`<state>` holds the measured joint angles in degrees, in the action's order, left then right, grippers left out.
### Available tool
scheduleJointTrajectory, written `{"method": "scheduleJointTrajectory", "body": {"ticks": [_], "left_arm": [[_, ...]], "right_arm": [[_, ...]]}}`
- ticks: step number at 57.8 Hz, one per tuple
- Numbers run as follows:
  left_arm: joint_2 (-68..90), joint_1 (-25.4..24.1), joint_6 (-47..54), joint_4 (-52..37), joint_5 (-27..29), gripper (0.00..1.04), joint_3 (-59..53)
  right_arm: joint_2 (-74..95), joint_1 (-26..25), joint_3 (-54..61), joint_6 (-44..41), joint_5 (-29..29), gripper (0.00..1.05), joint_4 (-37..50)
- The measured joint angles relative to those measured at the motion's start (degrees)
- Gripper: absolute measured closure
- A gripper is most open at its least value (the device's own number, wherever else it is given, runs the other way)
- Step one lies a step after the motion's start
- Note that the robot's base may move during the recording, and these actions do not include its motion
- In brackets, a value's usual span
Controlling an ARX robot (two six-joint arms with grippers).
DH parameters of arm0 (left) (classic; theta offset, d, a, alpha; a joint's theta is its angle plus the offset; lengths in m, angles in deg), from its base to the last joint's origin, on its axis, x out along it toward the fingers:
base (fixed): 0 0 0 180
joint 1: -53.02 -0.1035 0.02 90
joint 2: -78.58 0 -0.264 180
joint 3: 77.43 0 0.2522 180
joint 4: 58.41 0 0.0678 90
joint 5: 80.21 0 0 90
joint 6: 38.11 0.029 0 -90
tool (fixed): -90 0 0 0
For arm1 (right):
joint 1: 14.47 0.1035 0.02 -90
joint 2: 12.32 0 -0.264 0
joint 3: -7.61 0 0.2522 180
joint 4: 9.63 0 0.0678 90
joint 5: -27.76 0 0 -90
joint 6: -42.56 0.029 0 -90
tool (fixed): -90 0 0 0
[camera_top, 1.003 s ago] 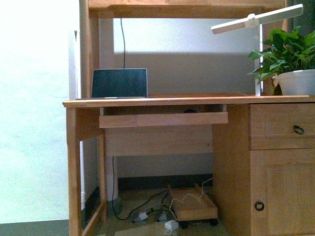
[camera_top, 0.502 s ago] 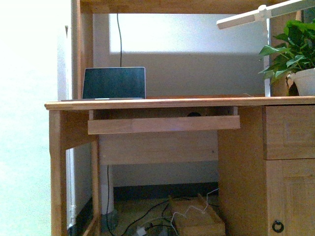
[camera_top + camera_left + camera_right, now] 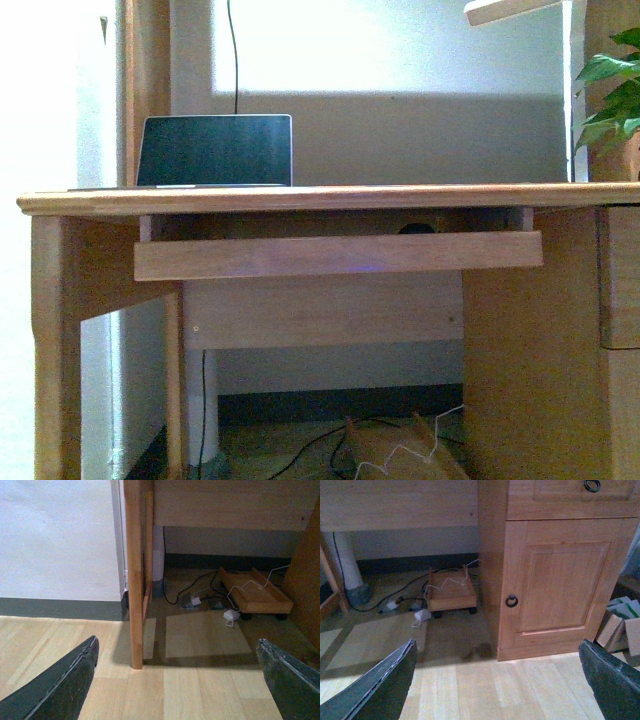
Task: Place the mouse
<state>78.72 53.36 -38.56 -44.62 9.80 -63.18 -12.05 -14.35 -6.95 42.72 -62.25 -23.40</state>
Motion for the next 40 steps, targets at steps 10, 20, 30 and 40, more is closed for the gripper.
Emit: {"method": "scheduleJointTrajectory", "body": {"ticks": [10, 20, 30, 40], "left_arm": [[0.0, 0.0, 0.0, 0.0, -0.02, 0.08, 0.0], [0.0, 0.0, 0.0, 0.0, 0.0, 0.08, 0.0], [0.0, 0.0, 0.0, 0.0, -0.02, 0.08, 0.0], [0.0, 0.0, 0.0, 0.0, 0.0, 0.08, 0.0]], "right_arm": [[0.0, 0.0, 0.0, 0.0, 0.0, 0.07, 0.0], [0.0, 0.0, 0.0, -0.02, 0.0, 0.07, 0.0], [-0.02, 0.0, 0.0, -0.02, -0.02, 0.07, -0.02], [0.0, 0.0, 0.0, -0.02, -0.02, 0.07, -0.02]]}}
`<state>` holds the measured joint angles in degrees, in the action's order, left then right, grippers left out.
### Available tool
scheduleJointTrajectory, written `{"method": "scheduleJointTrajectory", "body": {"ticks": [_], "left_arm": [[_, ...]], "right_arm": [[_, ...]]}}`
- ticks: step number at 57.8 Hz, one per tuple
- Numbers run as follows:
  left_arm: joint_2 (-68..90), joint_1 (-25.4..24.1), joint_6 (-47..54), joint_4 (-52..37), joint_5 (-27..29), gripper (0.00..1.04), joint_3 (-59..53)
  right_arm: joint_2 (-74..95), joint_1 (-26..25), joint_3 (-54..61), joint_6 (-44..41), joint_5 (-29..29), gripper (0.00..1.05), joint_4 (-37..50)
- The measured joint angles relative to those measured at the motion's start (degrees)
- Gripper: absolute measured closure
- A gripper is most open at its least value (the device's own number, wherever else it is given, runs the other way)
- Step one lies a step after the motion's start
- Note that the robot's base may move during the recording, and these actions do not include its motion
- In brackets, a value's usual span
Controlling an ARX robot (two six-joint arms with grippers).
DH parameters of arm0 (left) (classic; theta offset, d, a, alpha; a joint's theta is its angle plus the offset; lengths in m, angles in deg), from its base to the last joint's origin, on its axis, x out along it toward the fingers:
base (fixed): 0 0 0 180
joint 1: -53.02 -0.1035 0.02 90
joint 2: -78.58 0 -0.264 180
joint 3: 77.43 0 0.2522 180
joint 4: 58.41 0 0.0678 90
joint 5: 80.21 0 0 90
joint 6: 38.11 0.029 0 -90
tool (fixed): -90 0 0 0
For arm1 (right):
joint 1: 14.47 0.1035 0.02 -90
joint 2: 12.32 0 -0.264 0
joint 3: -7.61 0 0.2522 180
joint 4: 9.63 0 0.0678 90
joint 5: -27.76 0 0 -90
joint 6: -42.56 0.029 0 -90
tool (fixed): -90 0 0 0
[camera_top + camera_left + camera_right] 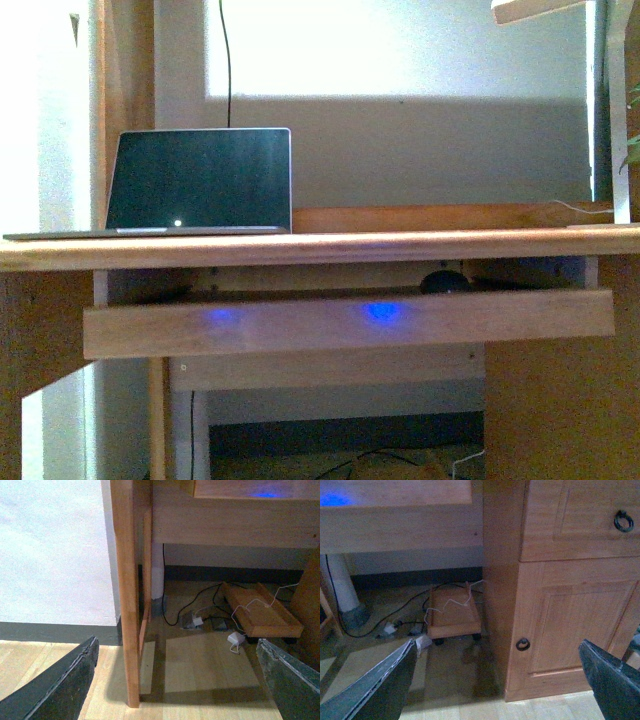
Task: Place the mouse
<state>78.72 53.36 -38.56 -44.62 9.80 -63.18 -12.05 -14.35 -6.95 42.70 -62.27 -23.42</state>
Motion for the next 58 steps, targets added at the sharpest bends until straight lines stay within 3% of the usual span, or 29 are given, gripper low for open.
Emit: {"method": "scheduleJointTrajectory", "body": {"ticks": [31, 34, 38, 48, 58], "left_arm": [[0.04, 0.02, -0.09, 0.04, 0.17, 0.08, 0.0], [3.06, 1.75, -2.93, 5.05, 3.78, 0.08, 1.84], [11.02, 3.74, -3.82, 6.05, 3.02, 0.08, 3.23], [34.51, -0.52, 4.55, -12.68, -3.02, 0.08, 4.57], [62.71, -1.75, 24.48, -35.69, -6.12, 0.08, 8.98]], "right_arm": [[0.0, 0.0, 0.0, 0.02, 0.04, 0.07, 0.0], [0.0, 0.0, 0.0, 0.02, 0.02, 0.07, 0.0], [0.0, 0.0, 0.0, 0.0, 0.02, 0.07, 0.0], [0.0, 0.0, 0.0, 0.02, 0.04, 0.07, 0.0], [0.0, 0.0, 0.0, 0.02, 0.0, 0.07, 0.0]]}}
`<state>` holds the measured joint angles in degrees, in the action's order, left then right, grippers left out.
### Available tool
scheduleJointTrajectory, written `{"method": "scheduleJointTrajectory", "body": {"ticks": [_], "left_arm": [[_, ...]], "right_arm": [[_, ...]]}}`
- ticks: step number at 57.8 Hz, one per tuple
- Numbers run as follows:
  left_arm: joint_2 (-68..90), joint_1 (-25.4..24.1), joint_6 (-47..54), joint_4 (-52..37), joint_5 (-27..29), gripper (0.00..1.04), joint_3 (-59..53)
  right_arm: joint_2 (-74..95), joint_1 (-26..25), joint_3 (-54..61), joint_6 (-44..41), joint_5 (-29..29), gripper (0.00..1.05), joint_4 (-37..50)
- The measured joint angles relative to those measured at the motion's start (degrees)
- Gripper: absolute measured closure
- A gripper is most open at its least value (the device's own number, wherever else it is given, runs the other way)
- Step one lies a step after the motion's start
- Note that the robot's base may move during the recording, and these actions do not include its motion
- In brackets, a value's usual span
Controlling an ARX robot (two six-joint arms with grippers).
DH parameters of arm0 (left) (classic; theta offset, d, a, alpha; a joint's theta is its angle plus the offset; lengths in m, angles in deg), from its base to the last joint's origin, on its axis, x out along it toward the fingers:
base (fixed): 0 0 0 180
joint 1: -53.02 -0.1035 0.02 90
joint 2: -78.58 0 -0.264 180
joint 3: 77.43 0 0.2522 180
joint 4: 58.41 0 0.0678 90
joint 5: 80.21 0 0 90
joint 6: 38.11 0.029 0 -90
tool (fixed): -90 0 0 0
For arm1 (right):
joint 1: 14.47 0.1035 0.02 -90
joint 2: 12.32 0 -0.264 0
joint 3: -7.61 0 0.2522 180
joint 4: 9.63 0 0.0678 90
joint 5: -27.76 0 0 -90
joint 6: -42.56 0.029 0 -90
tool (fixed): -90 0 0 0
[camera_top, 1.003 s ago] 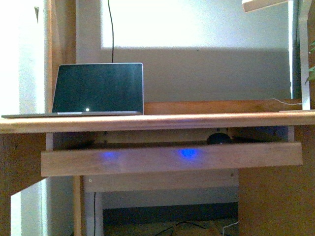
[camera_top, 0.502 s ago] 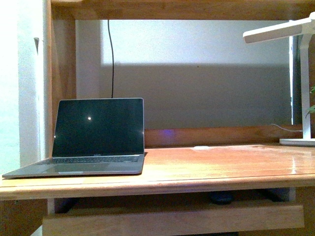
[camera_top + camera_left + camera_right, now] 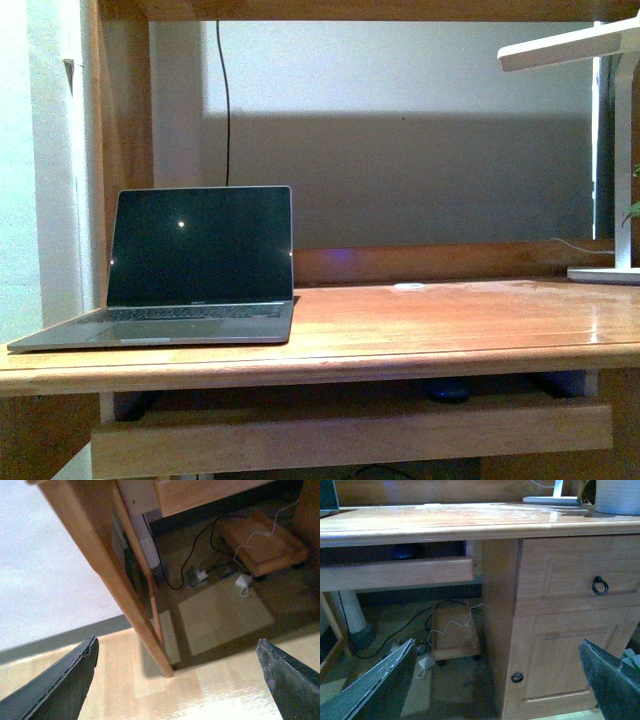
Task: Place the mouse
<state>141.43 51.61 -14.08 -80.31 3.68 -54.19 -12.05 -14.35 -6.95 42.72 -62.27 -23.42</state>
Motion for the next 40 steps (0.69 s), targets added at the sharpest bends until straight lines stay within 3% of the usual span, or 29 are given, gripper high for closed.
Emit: {"method": "scheduleJointTrajectory", "body": {"ticks": [8, 12, 15, 25, 40], "left_arm": [[20.28, -1.07, 19.89, -21.31, -1.51, 0.08, 4.33], [31.74, -1.79, 34.58, -33.09, -6.49, 0.08, 8.98], [37.09, -1.88, 42.91, -37.09, -9.77, 0.08, 12.24], [44.44, -1.36, 60.13, -36.83, -14.56, 0.08, 21.64], [49.53, 0.96, 65.29, -33.38, -16.9, 0.08, 31.39]], "right_arm": [[0.0, 0.0, 0.0, 0.0, 0.02, 0.07, 0.0], [0.0, 0.0, 0.0, 0.0, 0.02, 0.07, 0.0], [0.0, 0.0, 0.0, 0.0, 0.02, 0.07, 0.0], [0.0, 0.0, 0.0, 0.0, 0.02, 0.07, 0.0], [0.0, 0.0, 0.0, -0.02, 0.02, 0.07, 0.0]]}}
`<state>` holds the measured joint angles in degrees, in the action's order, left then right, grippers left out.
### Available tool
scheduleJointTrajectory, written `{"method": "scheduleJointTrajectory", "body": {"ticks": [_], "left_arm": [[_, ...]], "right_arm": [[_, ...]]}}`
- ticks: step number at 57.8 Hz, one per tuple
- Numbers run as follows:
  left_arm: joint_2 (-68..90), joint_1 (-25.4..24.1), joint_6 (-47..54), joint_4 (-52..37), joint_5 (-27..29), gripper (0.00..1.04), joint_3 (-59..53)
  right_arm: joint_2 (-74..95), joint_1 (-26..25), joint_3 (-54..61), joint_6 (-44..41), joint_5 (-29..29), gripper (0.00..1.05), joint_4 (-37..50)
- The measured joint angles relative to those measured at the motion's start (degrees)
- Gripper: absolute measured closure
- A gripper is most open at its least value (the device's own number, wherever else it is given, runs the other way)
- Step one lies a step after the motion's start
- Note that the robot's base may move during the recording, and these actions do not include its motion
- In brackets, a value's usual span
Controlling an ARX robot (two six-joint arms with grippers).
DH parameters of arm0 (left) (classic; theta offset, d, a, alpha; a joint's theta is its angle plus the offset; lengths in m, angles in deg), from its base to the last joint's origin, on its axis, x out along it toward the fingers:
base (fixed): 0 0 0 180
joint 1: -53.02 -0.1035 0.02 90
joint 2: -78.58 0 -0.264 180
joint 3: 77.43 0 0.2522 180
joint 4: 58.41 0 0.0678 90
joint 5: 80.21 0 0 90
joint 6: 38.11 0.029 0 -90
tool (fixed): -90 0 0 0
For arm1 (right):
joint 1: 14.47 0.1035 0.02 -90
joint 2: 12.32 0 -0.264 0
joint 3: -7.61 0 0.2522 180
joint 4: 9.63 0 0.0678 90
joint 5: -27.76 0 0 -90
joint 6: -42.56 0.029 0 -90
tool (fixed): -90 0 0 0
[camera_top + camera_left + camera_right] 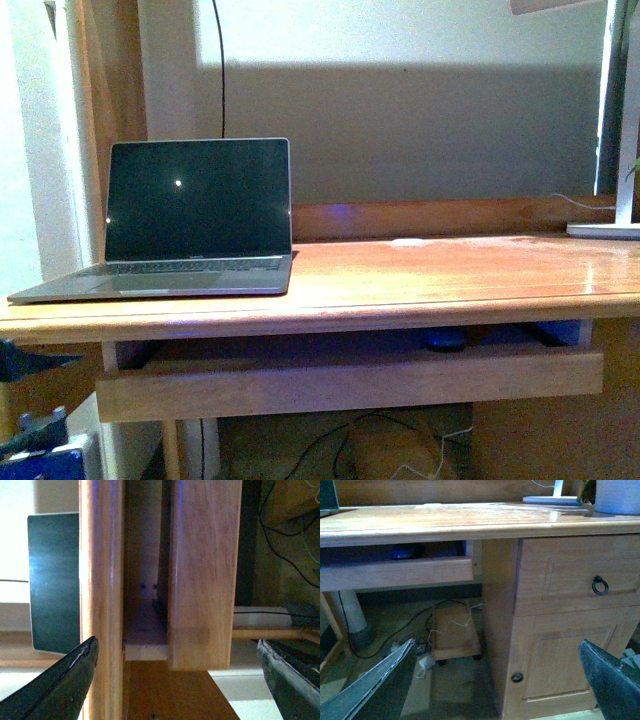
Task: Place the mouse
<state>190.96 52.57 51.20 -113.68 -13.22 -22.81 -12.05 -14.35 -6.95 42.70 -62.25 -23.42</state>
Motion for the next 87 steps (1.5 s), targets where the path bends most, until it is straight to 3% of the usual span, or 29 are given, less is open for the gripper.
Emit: {"method": "scheduleJointTrajectory", "body": {"ticks": [39, 48, 59, 64, 75, 87], "left_arm": [[17.07, 2.4, 2.12, 4.48, -1.46, 0.08, 20.68], [19.98, 3.15, 0.83, 7.32, 0.7, 0.08, 24.92], [14.49, 5.49, -7.39, 22.25, 6.93, 0.08, 23.78], [10.05, 6.29, -13.29, 30.8, 6.86, 0.08, 21.99], [-1.38, 8.24, -24.9, 46.95, 1.62, 0.08, 15.56], [-13.09, 12.66, -39.01, 52.35, -7.78, 0.08, 5.9]], "right_arm": [[0.0, 0.0, 0.0, 0.02, 0.0, 0.07, 0.0], [0.0, 0.0, 0.0, 0.0, 0.0, 0.07, 0.0], [0.0, 0.0, 0.0, 0.02, 0.0, 0.07, 0.0], [0.0, 0.0, 0.0, 0.0, 0.0, 0.07, 0.0], [0.0, 0.0, 0.0, 0.0, 0.0, 0.07, 0.0], [0.0, 0.0, 0.0, 0.02, 0.0, 0.07, 0.0]]}}
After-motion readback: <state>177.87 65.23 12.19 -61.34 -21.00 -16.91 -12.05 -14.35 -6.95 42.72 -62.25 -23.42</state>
